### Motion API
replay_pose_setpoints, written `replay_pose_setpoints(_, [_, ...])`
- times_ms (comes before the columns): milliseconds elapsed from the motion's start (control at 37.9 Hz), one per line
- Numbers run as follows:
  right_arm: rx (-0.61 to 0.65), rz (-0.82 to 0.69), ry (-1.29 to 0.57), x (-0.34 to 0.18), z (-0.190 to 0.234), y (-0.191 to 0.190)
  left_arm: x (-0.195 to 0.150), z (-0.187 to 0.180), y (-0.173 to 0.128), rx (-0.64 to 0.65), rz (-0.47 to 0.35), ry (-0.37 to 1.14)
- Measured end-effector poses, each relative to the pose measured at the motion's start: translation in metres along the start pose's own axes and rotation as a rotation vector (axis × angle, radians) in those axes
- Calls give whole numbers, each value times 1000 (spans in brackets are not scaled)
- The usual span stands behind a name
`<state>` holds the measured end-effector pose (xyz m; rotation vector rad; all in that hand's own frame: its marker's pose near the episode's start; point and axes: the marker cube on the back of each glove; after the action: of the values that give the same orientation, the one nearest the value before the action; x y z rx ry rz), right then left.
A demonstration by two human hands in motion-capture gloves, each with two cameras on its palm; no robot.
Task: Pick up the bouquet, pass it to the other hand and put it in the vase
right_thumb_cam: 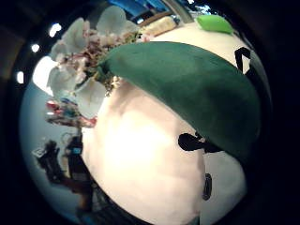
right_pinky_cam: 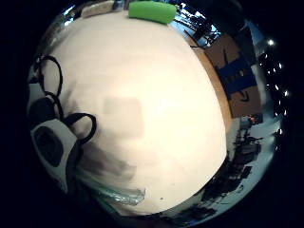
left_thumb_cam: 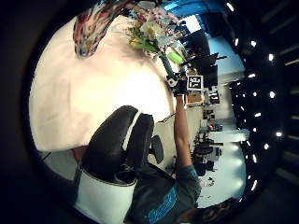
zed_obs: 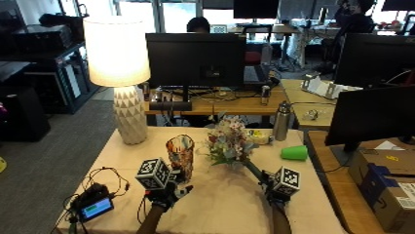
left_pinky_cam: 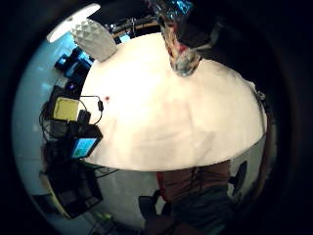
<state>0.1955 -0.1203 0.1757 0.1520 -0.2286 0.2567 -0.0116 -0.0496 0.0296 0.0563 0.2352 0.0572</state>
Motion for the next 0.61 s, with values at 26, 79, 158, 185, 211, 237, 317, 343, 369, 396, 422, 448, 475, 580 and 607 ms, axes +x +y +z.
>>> replay_pose_setpoints(26, [12,20,18,7,1,-2,10,1,4,-2,5,-13])
replay_pose_setpoints(79, [41,37,-28,7,-3,-5,22,0,3,7,20,19])
replay_pose_setpoints(158, [84,40,-180,-8,-24,-3,38,-7,-6,33,47,142])
replay_pose_setpoints(185, [98,38,-235,-15,-33,-2,44,-10,-9,43,54,191])
replay_pose_setpoints(211, [112,35,-289,-21,-41,-1,50,-13,-13,53,63,241])
replay_pose_setpoints(237, [124,30,-341,-28,-48,1,56,-16,-18,62,74,292])
replay_pose_setpoints(317, [155,5,-489,-48,-71,5,76,-24,-34,84,136,445])
replay_pose_setpoints(343, [166,-8,-534,-55,-78,6,83,-26,-39,90,159,493])
replay_pose_setpoints(369, [177,-23,-576,-62,-84,6,91,-29,-44,96,179,538])
replay_pose_setpoints(396, [188,-39,-615,-68,-90,7,99,-33,-48,101,198,578])
replay_pose_setpoints(422, [198,-56,-652,-74,-95,7,107,-36,-52,105,216,616])
replay_pose_setpoints(448, [206,-73,-686,-80,-98,7,115,-39,-56,108,233,653])
replay_pose_setpoints(475, [212,-91,-721,-85,-99,5,123,-43,-59,107,249,691])
replay_pose_setpoints(580, [201,-167,-899,-114,-108,7,160,-58,-70,62,283,876])
replay_pose_setpoints(607, [191,-183,-942,-122,-111,9,168,-60,-73,52,294,916])
